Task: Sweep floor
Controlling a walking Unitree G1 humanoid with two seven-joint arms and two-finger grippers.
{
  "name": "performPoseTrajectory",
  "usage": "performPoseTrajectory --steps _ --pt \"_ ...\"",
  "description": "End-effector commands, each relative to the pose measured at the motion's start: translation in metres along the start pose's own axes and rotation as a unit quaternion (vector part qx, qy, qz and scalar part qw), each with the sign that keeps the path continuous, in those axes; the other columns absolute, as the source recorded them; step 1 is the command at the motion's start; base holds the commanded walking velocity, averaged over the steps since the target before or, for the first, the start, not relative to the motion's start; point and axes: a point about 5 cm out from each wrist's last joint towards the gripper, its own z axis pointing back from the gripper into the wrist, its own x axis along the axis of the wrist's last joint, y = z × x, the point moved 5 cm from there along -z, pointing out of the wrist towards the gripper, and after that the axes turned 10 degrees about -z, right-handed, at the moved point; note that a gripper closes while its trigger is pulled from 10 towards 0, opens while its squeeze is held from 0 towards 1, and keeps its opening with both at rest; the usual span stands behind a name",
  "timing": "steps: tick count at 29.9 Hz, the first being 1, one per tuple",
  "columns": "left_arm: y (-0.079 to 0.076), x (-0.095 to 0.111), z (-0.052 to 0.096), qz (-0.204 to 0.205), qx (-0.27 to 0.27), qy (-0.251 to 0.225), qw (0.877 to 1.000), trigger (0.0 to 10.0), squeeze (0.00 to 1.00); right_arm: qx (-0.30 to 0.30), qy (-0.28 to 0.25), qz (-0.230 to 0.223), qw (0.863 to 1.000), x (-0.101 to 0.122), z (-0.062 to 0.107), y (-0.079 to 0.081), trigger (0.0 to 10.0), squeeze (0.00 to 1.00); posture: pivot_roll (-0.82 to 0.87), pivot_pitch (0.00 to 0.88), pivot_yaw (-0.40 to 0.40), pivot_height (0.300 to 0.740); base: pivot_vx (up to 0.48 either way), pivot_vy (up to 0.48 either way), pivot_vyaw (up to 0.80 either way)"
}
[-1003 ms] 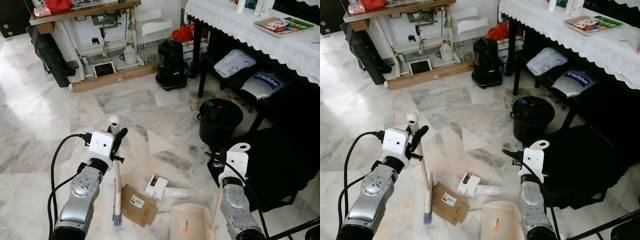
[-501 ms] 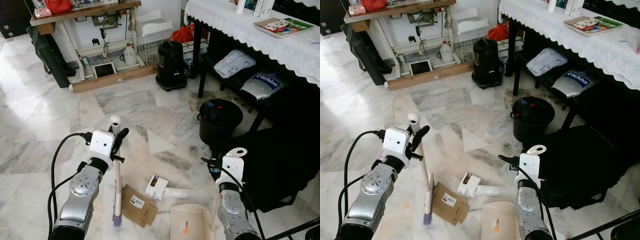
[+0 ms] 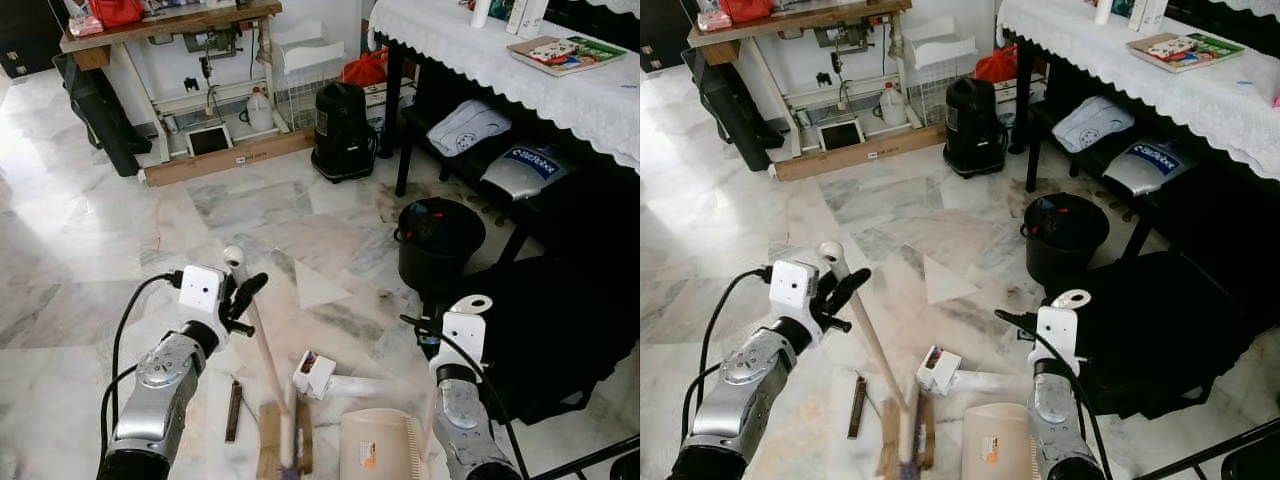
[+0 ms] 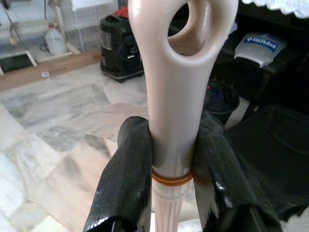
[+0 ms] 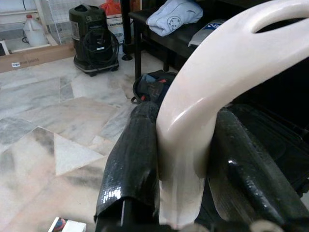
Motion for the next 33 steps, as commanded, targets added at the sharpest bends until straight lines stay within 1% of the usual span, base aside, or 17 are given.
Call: performPoseTrajectory --steps 1,2,6,8,11,13,17,19,20,23,24,27,28,33 --pt "0.013 0.027 -0.001 0.001 0.025 -0.044 0.999 10.0 0.0 0.008 0.029 0.012 0.999 -0.014 0.007 0.004 10.0 0.0 0.14 0.035 0.088 0.74 0.0 0.0 0.0" --pt "0.016 0.03 -0.002 0.002 0.035 -0.051 0.998 10.0 0.0 0.008 0.029 0.012 0.999 -0.014 0.006 0.004 10.0 0.0 0.14 0.035 0.088 0.74 0.0 0.0 0.0" --pt "0.037 0.048 0.0 -0.021 0.096 -0.085 0.991 10.0 0.0 0.009 0.029 0.012 0.999 -0.014 0.006 0.005 10.0 0.0 0.14 0.032 0.089 0.74 0.0 0.0 0.0" --pt "0.042 0.054 0.001 -0.026 0.109 -0.094 0.989 10.0 0.0 0.009 0.029 0.012 0.999 -0.014 0.006 0.005 10.0 0.0 0.14 0.032 0.089 0.74 0.0 0.0 0.0" --pt "0.048 0.065 0.004 -0.046 0.119 -0.109 0.986 10.0 0.0 0.009 0.03 0.012 0.999 -0.014 0.006 0.005 10.0 0.0 0.14 0.026 0.09 0.74 0.0 0.0 0.0" --pt "0.048 0.066 0.004 -0.05 0.119 -0.11 0.985 10.0 0.0 0.009 0.03 0.012 0.999 -0.014 0.006 0.005 10.0 0.0 0.14 0.025 0.09 0.74 0.0 0.0 0.0" --pt "0.044 0.06 0.004 -0.064 0.109 -0.097 0.987 10.0 0.0 0.01 0.031 0.012 0.999 -0.015 0.006 0.006 10.0 0.0 0.14 0.024 0.089 0.74 0.0 0.0 0.0" --pt "0.037 0.052 0.004 -0.082 0.093 -0.084 0.989 10.0 0.0 0.011 0.031 0.013 0.999 -0.015 0.006 0.007 10.0 0.0 0.14 0.026 0.088 0.74 0.0 0.0 0.0" --pt "0.037 0.052 0.004 -0.082 0.093 -0.084 0.989 10.0 0.0 0.011 0.031 0.013 0.999 -0.015 0.006 0.007 10.0 0.0 0.14 0.026 0.088 0.74 0.0 0.0 0.0" --pt "0.028 0.043 0.004 -0.118 0.069 -0.07 0.988 10.0 0.0 0.01 0.031 0.013 0.999 -0.015 0.006 0.006 10.0 0.0 0.14 0.029 0.088 0.74 0.0 0.0 0.0" --pt "0.021 0.036 0.004 -0.138 0.053 -0.059 0.987 10.0 0.0 0.009 0.031 0.014 0.999 -0.015 0.006 0.006 10.0 0.0 0.14 0.029 0.088 0.74 0.0 0.0 0.0" --pt "0.018 0.033 0.004 -0.145 0.046 -0.055 0.987 10.0 0.0 0.009 0.031 0.014 0.999 -0.015 0.006 0.006 10.0 0.0 0.14 0.032 0.088 0.74 0.0 0.0 0.0" --pt "0.013 0.028 0.005 -0.157 0.034 -0.048 0.986 10.0 0.0 0.009 0.031 0.014 0.999 -0.015 0.006 0.005 10.0 0.0 0.14 0.034 0.087 0.74 0.0 0.0 0.0" --pt "0.009 0.014 0.008 -0.162 0.025 -0.029 0.986 10.0 0.0 0.011 0.03 0.014 0.999 -0.015 0.006 0.006 10.0 0.0 0.13 0.037 0.086 0.74 0.0 0.0 0.0"
